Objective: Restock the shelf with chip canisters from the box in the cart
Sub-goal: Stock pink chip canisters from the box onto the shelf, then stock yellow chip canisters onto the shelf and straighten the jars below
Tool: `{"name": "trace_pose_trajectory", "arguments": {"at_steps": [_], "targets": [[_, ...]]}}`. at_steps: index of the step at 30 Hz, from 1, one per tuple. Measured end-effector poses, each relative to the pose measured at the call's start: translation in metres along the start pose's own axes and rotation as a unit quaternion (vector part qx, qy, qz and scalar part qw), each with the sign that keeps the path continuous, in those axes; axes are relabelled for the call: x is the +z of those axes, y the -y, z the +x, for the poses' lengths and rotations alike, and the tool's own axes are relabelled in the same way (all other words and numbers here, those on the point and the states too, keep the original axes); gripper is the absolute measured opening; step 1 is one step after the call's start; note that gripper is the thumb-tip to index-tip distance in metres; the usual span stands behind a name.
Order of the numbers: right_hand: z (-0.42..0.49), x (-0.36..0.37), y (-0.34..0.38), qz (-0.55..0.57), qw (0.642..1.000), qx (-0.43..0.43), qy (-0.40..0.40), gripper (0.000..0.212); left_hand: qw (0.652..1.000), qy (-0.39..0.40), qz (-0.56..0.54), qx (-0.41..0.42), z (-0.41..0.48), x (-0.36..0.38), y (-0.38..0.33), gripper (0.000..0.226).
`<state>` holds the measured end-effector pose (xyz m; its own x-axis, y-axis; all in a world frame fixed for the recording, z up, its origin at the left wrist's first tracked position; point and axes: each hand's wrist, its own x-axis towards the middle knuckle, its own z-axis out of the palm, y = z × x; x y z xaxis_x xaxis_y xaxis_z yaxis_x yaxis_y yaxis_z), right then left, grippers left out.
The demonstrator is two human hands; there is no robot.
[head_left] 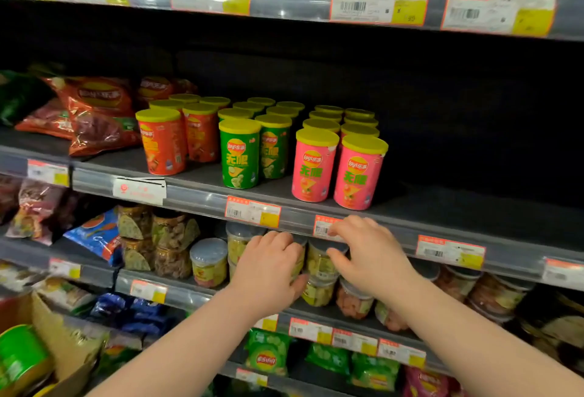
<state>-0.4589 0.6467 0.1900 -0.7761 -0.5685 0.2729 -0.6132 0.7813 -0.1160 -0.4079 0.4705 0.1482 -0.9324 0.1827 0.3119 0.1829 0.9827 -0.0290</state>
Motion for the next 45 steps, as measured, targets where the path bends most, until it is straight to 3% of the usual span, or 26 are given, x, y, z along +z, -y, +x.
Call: {"name": "trace_pose_trajectory", "arguments": {"at_steps": [6, 25, 34, 45], "targets": [[-0.013, 0.034, 0.008, -0.029, 0.992, -0.057, 0.111, 0.032, 0.997, 0.056, 0.016, -0.058, -0.022, 0.009, -0.006, 0.042], [-0.03, 0.132, 0.096, -0.002, 0.944, -0.188, 0.271, 0.041, 0.936, 0.24, 0.033, -0.254, -0.166, 0.037, 0.026, 0.048], [-0.037, 0.159, 0.196, -0.017, 0.922, -0.22, 0.319, 0.033, 0.909, 0.279, 0.008, -0.311, -0.258, 0.03, 0.074, 0.042], [-0.037, 0.199, 0.374, -0.031, 0.893, -0.282, 0.35, 0.041, 0.872, 0.293, -0.015, -0.392, -0.403, 0.009, 0.174, 0.044]]}}
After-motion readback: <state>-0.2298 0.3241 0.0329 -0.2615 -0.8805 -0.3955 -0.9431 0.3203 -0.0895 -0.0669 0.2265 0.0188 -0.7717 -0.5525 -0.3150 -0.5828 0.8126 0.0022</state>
